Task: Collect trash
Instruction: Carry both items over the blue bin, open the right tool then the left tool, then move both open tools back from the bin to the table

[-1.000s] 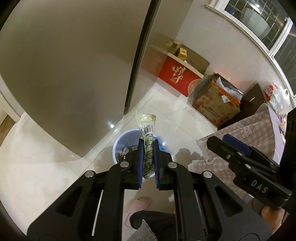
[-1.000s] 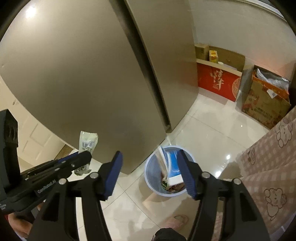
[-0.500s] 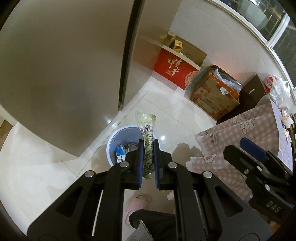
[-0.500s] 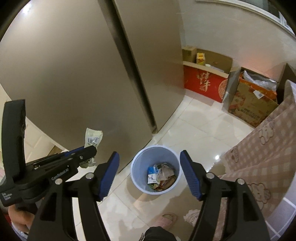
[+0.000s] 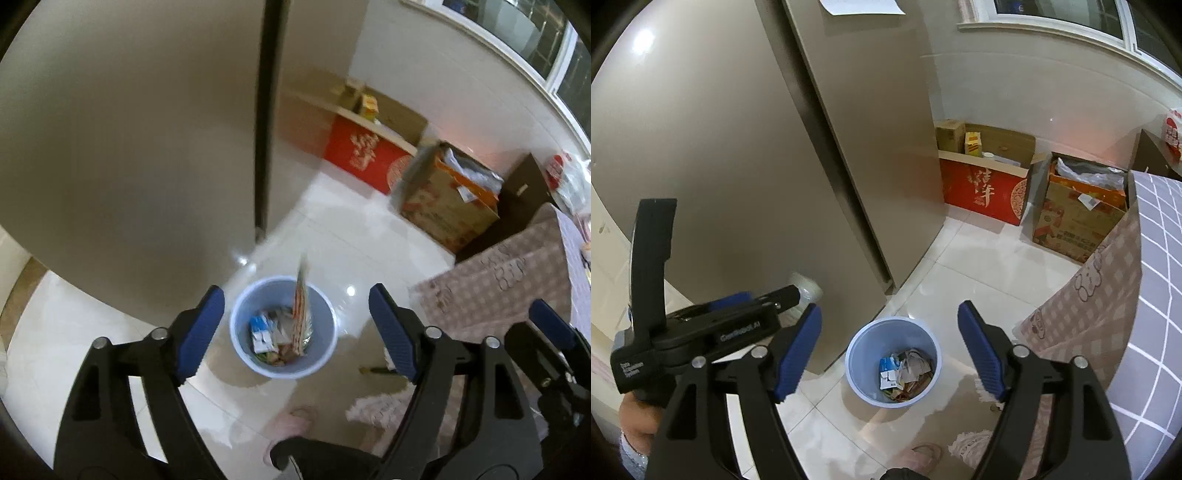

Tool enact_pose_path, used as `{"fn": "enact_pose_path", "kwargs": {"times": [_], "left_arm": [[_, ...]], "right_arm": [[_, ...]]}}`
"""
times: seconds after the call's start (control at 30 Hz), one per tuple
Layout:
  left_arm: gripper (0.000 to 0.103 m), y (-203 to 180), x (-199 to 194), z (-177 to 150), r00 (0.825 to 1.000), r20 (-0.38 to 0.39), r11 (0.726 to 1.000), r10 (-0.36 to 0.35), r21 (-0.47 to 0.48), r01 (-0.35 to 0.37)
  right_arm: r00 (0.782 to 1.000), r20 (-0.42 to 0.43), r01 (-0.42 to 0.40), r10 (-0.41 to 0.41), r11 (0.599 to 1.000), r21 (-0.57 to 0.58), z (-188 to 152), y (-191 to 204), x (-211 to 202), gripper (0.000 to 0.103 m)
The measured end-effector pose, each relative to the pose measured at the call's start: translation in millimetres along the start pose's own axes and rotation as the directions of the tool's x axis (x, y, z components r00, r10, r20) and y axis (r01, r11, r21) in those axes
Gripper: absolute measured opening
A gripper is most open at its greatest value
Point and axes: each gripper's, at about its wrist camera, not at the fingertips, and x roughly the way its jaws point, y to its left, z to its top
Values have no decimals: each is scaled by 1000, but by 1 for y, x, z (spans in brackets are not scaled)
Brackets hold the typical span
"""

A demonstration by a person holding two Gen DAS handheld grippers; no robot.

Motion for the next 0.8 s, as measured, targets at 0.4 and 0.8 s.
{"fn": "enact_pose_path", "kwargs": {"times": [0.4,0.8], "left_arm": [[79,-8,-30,-13,1000,18,1000,6,1,-6],[79,-46,-83,-20,996,82,998,-36,49,32]], "right_arm": [[1000,15,-13,13,1000,18,-5,-7,-24,75],[997,79,-12,8,999,51,-3,-27,-73,76]]}}
